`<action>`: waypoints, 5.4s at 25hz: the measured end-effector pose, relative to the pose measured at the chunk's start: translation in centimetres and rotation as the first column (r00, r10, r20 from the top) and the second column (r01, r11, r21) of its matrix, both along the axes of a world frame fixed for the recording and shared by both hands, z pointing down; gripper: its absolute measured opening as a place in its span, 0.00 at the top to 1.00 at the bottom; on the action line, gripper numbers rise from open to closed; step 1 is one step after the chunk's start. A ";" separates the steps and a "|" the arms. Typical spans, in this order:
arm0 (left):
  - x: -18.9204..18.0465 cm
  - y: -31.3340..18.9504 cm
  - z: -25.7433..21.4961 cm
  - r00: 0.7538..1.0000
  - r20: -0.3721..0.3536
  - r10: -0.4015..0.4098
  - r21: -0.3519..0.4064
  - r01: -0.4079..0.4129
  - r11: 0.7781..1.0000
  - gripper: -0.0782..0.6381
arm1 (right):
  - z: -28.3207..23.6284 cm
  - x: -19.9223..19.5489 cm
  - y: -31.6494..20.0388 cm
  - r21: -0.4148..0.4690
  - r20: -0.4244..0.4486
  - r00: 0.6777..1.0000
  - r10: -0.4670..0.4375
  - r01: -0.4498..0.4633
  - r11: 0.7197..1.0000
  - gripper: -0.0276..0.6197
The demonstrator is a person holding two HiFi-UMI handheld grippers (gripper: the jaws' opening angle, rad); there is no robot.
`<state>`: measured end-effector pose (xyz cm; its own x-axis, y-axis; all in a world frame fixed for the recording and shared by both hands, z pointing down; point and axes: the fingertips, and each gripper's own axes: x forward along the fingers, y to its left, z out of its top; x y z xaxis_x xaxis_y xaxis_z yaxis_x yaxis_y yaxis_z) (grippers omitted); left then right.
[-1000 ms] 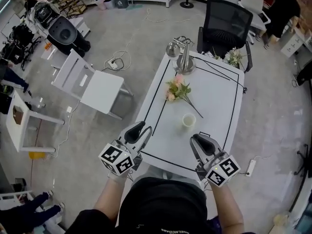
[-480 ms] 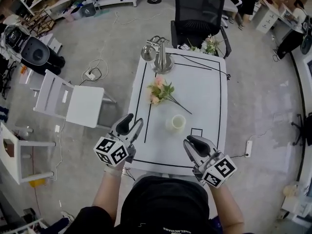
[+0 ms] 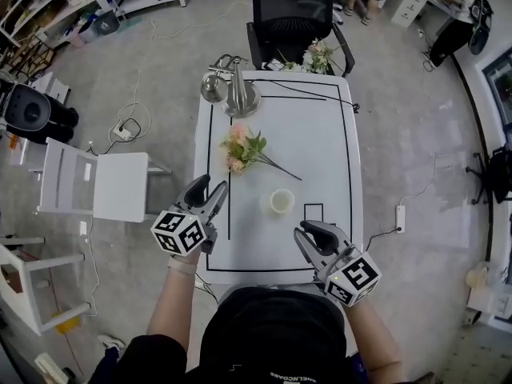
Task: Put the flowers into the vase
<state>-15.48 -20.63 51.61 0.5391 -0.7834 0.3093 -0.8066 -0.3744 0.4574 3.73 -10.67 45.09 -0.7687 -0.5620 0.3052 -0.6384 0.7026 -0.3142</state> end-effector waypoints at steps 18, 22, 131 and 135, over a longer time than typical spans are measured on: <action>-1.4 -8.1 11.0 1.000 -0.006 -0.012 -0.143 0.011 0.990 0.47 | 4.5 0.5 -0.3 -0.081 -0.169 0.983 0.075 -0.090 0.993 0.87; -1.5 -9.3 12.6 0.999 -0.024 -0.023 -0.158 0.019 0.987 0.45 | 5.0 0.6 -0.6 -0.094 -0.182 0.979 0.092 -0.110 0.989 0.87; 2.0 1.2 -25.6 0.965 0.185 -0.185 0.627 0.029 0.779 0.82 | 2.9 4.1 4.7 -0.030 -0.045 0.999 0.029 -0.031 0.999 0.87; 2.6 1.6 -26.6 0.964 0.197 -0.176 0.642 0.009 0.767 0.82 | 2.5 4.0 4.4 -0.023 -0.040 0.999 0.025 -0.026 0.999 0.87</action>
<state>-12.86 -19.06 25.05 0.4315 -0.8865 -0.1673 -0.9019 -0.4276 -0.0604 7.74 -6.22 47.61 -0.7413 -0.5735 0.3486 -0.6683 0.6785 -0.3050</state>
